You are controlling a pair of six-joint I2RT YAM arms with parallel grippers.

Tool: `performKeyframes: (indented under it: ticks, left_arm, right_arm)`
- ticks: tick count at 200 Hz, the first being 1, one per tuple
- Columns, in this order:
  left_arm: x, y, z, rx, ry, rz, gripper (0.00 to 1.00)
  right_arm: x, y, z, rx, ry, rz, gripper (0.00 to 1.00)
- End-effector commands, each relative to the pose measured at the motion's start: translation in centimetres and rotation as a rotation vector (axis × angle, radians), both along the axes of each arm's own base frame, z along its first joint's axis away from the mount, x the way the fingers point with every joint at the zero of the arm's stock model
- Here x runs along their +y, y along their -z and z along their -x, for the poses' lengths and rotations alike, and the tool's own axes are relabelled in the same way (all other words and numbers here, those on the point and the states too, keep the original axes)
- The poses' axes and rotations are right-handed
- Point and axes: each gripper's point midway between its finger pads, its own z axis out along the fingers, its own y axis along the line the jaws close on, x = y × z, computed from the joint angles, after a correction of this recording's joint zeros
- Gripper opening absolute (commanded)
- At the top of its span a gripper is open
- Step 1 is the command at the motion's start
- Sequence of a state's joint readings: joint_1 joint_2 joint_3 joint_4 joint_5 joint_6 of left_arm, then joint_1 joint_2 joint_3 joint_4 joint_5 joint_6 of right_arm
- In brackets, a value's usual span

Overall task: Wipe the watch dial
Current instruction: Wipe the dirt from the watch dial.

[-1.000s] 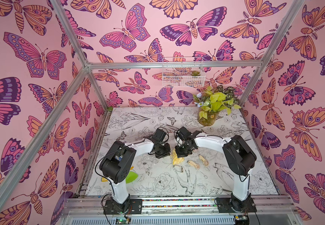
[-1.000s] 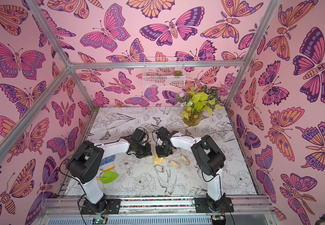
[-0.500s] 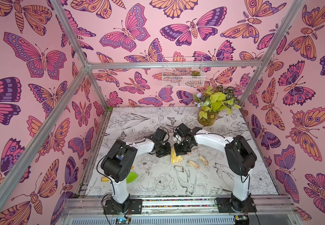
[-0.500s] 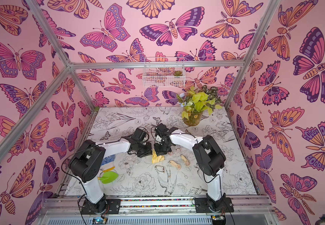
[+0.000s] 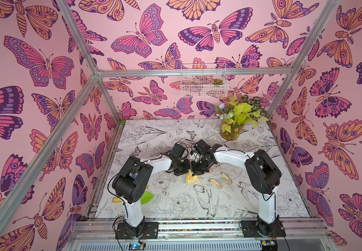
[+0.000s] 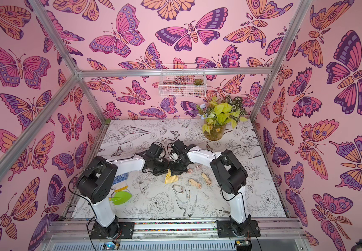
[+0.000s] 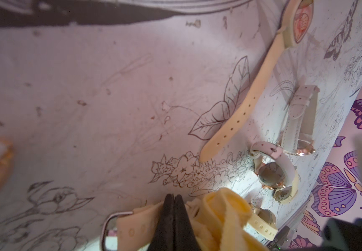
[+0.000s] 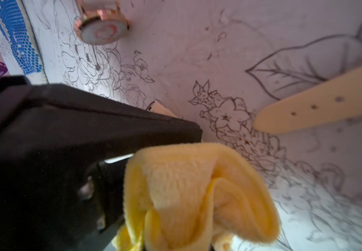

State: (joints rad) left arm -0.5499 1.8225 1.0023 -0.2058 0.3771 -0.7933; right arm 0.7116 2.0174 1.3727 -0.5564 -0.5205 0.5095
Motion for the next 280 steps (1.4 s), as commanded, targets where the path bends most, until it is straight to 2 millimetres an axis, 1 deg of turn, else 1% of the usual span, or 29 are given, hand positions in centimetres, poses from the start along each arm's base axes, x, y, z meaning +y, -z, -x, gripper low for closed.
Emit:
performKeyframes:
  ticks: [1,23,65,89,109,125,159,189,212,229,255,266,280]
  left_arm:
    - [1.9,2.3,3.2,0.100,0.013,-0.076,0.00]
    - [2.3,2.4,3.7,0.101,0.011,-0.082,0.00]
    - [2.9,2.6,4.4,0.105,0.008,-0.090,0.00]
    - [2.9,2.5,4.6,0.104,0.007,-0.090,0.00]
    - [2.9,2.5,4.6,0.101,0.010,-0.088,0.00]
    - [2.9,2.5,4.5,0.099,0.012,-0.088,0.00]
    - [2.8,2.3,4.4,0.094,0.013,-0.082,0.00]
    - [2.7,2.0,4.3,0.088,0.015,-0.076,0.00]
    - [2.7,1.8,4.2,0.081,0.014,-0.075,0.00]
    - [2.6,1.4,4.0,0.071,0.011,-0.071,0.00]
    - [2.5,0.9,3.7,0.055,0.005,-0.069,0.00]
    - [2.5,0.6,3.6,0.047,0.003,-0.066,0.00]
    - [2.3,0.1,3.3,0.037,-0.002,-0.062,0.00]
  right_arm:
    - [0.4,2.4,0.4,0.026,-0.002,0.033,0.00]
    - [-0.5,3.8,1.0,0.030,-0.019,0.081,0.00]
    - [-3.9,6.0,2.7,0.023,-0.033,0.197,0.00]
    - [-5.8,6.3,3.2,-0.001,-0.035,0.265,0.00]
    - [-6.7,5.8,3.3,-0.023,-0.030,0.299,0.00]
    - [-7.0,5.0,2.9,-0.047,-0.021,0.312,0.00]
    - [-6.9,3.0,1.9,-0.090,-0.014,0.320,0.00]
    - [-5.9,1.1,1.0,-0.116,-0.010,0.290,0.00]
    - [-4.7,-1.3,0.2,-0.144,0.005,0.234,0.00]
    - [-3.6,-3.7,-0.4,-0.171,0.010,0.174,0.00]
    - [-1.9,-7.4,-0.8,-0.198,0.007,0.074,0.00]
    - [-1.7,-8.6,-0.9,-0.214,0.007,0.053,0.00]
    - [-1.9,-9.8,-1.1,-0.237,0.013,0.048,0.00]
